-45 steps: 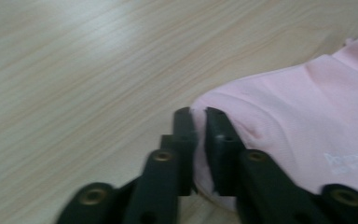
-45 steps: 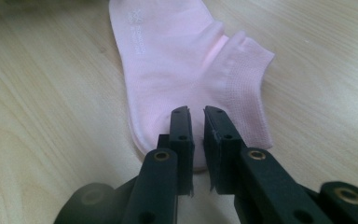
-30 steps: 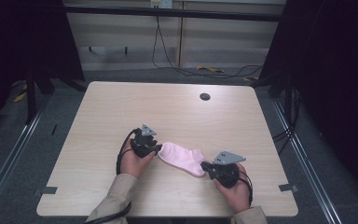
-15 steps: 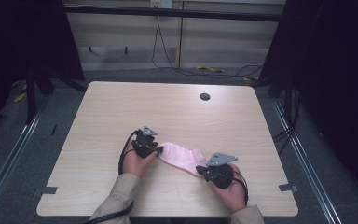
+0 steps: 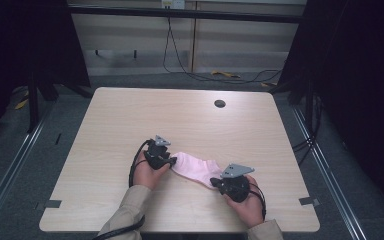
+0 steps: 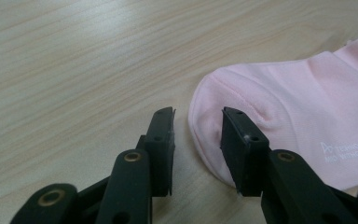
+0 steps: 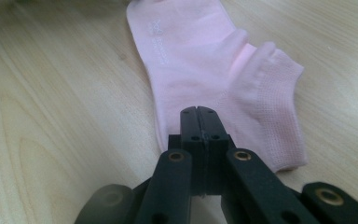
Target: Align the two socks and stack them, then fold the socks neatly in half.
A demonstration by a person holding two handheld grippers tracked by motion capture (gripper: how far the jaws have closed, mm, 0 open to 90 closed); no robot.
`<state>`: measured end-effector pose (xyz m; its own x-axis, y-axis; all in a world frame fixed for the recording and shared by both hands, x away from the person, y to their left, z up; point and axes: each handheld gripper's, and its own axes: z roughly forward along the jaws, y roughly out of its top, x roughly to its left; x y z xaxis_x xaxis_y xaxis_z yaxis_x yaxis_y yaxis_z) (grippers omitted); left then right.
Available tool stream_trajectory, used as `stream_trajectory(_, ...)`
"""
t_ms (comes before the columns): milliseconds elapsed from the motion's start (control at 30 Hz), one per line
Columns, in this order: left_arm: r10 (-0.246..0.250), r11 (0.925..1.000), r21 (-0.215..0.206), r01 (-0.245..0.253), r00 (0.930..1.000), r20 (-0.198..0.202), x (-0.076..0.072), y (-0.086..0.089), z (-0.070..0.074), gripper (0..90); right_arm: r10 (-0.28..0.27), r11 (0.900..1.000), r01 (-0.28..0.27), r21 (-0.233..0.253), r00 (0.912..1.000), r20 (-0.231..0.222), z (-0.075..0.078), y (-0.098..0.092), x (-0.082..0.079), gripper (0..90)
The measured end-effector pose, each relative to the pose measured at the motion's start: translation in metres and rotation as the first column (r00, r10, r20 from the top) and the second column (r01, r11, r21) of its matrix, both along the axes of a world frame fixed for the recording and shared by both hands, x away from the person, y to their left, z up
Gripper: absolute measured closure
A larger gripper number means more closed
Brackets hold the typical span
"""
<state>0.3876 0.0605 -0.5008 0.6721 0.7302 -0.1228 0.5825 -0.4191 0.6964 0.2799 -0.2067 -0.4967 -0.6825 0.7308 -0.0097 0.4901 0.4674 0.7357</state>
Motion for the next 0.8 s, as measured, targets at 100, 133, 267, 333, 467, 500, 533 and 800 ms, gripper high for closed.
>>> stream_trajectory(100, -0.005, 0.9999, 0.014, 0.005, 1.0000, 0.002, 0.0001, -0.0010, 0.0008, 64.5, 0.001, 1.000, -0.001, 0.003, 1.0000, 0.004, -0.0004, -0.0004, -0.0001, 90.0)
stream_trajectory(133, 0.000, 0.9999, 0.015, 0.000, 1.0000, 0.006, -0.0003, -0.0013, 0.0007, 64.5, 0.002, 1.000, -0.002, 0.002, 1.0000, 0.004, -0.0004, -0.0003, -0.0001, 90.0)
stream_trajectory(267, 0.001, 0.9998, 0.018, -0.002, 0.9999, 0.011, -0.0011, -0.0013, 0.0003, 64.6, 0.001, 1.000, -0.001, -0.004, 1.0000, 0.004, -0.0002, 0.0004, 0.0000, 90.0)
stream_trajectory(333, 0.002, 0.9998, 0.019, -0.002, 1.0000, 0.007, -0.0016, -0.0018, 0.0006, 64.7, 0.002, 1.000, -0.002, -0.002, 1.0000, 0.005, -0.0005, 0.0003, 0.0000, 90.0)
stream_trajectory(467, 0.001, 0.9999, 0.014, -0.001, 1.0000, 0.005, -0.0019, -0.0027, 0.0005, 67.1, 0.000, 1.000, 0.000, -0.002, 1.0000, 0.005, -0.0004, 0.0005, 0.0000, 90.0)
stream_trajectory(500, 0.002, 0.9999, 0.011, -0.002, 1.0000, 0.004, -0.0024, -0.0027, 0.0005, 68.5, -0.002, 1.000, 0.002, -0.003, 1.0000, 0.003, -0.0003, 0.0008, 0.0001, 90.0)
stream_trajectory(533, 0.003, 1.0000, 0.009, -0.003, 1.0000, 0.006, -0.0025, -0.0024, 0.0003, 68.8, -0.001, 1.000, 0.001, -0.003, 1.0000, 0.003, -0.0003, 0.0010, 0.0003, 90.0)
stream_trajectory(800, 0.011, 0.9999, 0.008, -0.011, 0.9999, 0.001, -0.0031, -0.0037, 0.0005, 70.0, -0.003, 1.000, 0.003, 0.003, 1.0000, 0.003, -0.0009, 0.0007, -0.0001, 90.0)
